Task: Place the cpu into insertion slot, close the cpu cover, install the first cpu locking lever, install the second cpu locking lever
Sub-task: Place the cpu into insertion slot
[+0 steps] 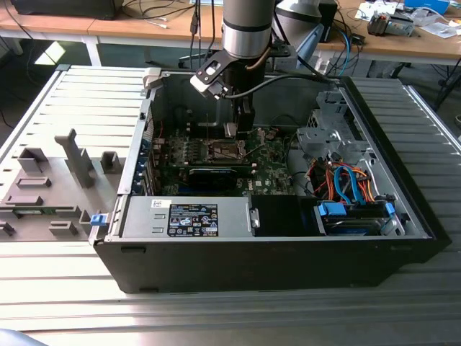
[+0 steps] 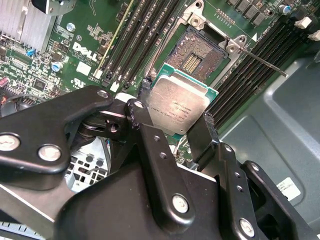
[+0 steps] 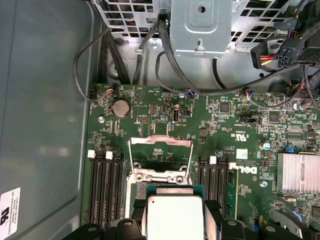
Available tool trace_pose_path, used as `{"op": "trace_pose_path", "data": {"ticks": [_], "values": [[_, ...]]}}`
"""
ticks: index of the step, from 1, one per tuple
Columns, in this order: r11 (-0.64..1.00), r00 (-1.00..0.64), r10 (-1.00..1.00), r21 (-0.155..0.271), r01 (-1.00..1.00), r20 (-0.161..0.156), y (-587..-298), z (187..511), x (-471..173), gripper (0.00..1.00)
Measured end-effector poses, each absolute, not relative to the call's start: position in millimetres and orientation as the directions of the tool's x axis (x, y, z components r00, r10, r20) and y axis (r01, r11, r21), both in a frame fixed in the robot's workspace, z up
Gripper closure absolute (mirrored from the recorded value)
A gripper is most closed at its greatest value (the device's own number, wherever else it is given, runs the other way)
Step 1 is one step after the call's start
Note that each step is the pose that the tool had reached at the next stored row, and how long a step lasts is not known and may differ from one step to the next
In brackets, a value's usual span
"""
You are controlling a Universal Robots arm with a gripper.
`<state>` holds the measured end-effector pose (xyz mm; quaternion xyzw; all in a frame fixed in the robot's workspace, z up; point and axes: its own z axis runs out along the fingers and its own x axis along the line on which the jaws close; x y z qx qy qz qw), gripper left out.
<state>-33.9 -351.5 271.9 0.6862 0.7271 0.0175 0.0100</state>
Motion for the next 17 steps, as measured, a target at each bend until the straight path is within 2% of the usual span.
{"op": "trace_pose_path", "data": {"ticks": [17], "values": [[0.058, -0.058, 0.998, 0.039, 0.998, 0.009, -350.8, 263.5, -36.5, 0.46]]}}
